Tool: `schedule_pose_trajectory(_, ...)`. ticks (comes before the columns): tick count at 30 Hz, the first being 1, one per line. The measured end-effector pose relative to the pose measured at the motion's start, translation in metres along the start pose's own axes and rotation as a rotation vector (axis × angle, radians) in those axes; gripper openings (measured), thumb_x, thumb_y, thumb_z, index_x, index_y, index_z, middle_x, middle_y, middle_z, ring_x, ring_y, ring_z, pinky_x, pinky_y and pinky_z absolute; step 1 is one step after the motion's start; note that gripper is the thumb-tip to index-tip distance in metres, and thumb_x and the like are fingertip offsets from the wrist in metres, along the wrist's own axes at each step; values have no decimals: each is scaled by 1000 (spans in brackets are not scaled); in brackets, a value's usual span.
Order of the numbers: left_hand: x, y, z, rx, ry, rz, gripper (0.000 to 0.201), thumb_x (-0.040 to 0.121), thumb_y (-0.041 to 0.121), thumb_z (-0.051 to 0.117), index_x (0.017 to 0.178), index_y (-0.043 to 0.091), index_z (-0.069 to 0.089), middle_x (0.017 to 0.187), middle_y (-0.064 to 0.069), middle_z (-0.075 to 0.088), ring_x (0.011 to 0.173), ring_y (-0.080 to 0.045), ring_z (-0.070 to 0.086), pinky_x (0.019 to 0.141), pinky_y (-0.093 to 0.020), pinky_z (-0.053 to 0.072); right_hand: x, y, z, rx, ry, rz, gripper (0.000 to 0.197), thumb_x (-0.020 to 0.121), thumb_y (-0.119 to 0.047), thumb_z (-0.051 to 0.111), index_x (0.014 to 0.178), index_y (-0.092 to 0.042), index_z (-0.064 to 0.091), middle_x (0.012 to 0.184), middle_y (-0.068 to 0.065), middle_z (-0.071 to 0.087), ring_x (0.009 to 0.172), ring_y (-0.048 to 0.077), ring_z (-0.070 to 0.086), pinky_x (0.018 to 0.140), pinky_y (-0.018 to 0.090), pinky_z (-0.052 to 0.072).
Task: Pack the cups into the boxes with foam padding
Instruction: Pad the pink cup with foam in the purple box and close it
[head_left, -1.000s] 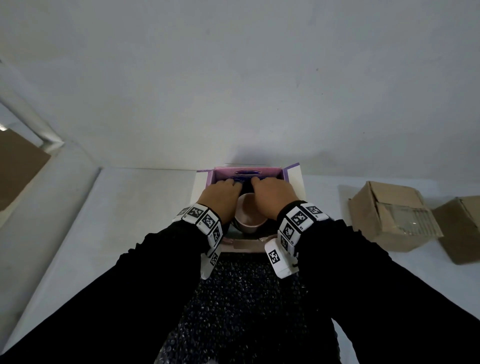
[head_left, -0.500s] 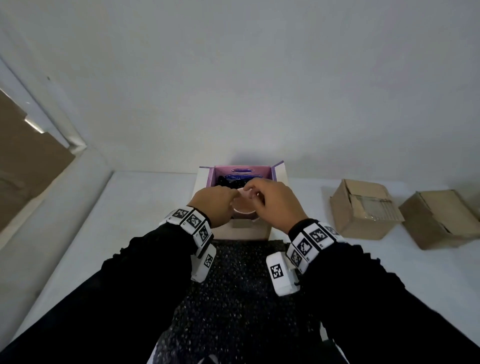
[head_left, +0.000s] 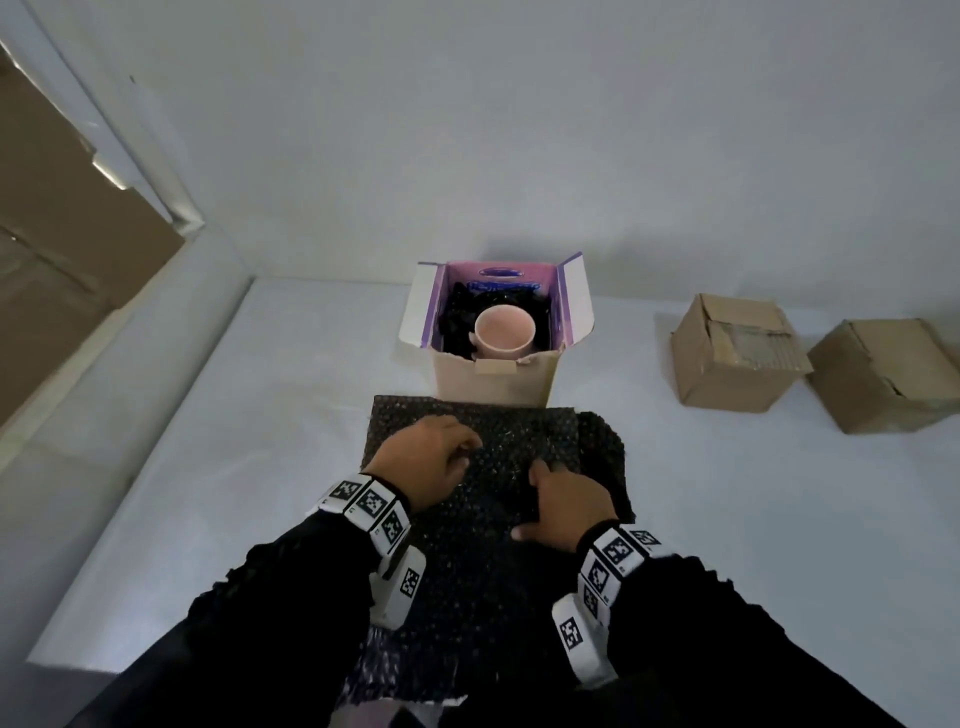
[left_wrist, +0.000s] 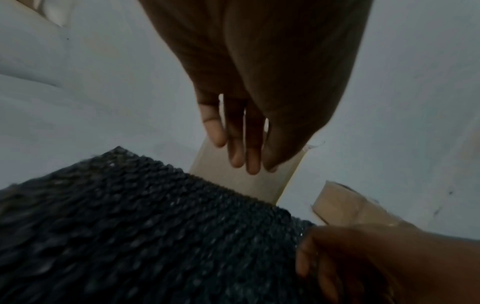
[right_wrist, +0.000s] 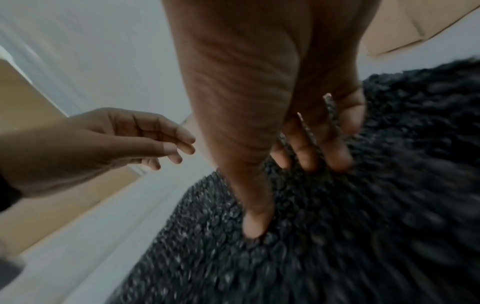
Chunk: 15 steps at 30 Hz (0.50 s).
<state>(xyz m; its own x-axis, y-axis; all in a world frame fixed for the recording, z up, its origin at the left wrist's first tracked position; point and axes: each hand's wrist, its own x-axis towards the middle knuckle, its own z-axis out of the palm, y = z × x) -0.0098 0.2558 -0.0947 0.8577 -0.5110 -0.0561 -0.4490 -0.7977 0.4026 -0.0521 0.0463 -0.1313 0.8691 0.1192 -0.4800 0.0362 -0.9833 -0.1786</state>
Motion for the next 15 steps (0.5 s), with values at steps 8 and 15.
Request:
schedule_pose_trajectory(8, -21, -8, 10, 129, -60, -28, 80, 78, 36, 70, 146, 35, 28, 134, 0, 36, 124, -21, 37, 99, -39, 45, -11, -3, -14, 3, 228, -188, 35, 90, -16, 54, 119, -33, 60, 122, 4, 54, 115, 30, 46, 91, 39, 42)
schedule_pose_trajectory(15, 7, 6, -13, 135, 123, 170, 41, 74, 46, 68, 109, 24, 64, 123, -4, 58, 113, -29, 52, 92, -44, 46, -25, -3, -72, 388, 492, -401, 31, 88, -2, 53, 105, -25, 64, 104, -1, 54, 94, 22, 58, 82, 34, 46)
